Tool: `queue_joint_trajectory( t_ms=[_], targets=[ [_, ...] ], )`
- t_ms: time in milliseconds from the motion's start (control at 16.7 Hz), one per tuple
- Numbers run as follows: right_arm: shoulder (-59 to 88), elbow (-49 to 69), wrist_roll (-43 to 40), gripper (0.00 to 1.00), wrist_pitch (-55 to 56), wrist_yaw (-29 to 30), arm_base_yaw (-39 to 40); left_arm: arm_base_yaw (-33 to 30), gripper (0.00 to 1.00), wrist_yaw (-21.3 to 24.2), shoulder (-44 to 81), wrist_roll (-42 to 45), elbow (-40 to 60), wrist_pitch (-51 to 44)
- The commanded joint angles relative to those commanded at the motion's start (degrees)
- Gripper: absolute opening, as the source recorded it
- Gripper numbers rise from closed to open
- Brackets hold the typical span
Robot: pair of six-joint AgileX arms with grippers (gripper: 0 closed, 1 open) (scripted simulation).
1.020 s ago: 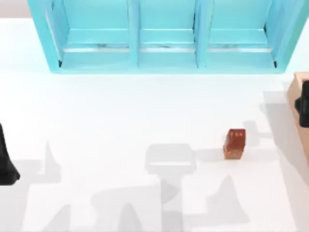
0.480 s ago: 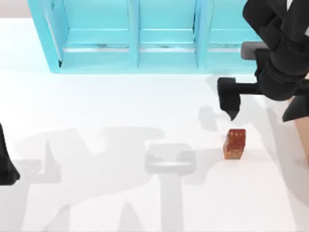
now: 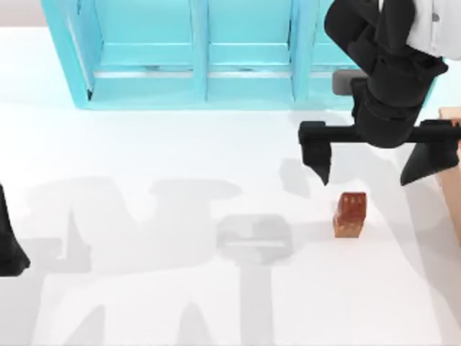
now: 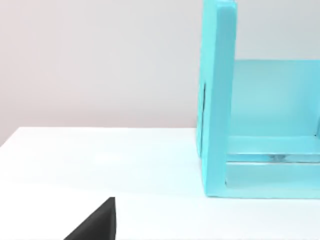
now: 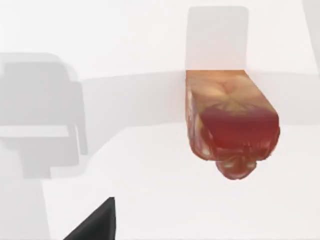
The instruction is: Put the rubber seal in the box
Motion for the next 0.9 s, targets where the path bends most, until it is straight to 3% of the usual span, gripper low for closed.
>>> queue_joint_trajectory(
  t_ms=[300,660,900],
  targets=[
    [0.5,-2.1,-0.1,1.0,2.4,0.0,-0.2,0.0,1.0,0.0,0.0,0.0,0.0,0.0],
    [4.9,-12.3,0.1,1.0,17.8,0.0,0.1,0.0,1.0,0.0,0.0,0.0,0.0,0.0],
    [6.0,-14.8,0.2,1.0,20.9,0.0,0.1,0.0,1.0,0.0,0.0,0.0,0.0,0.0]
  ],
)
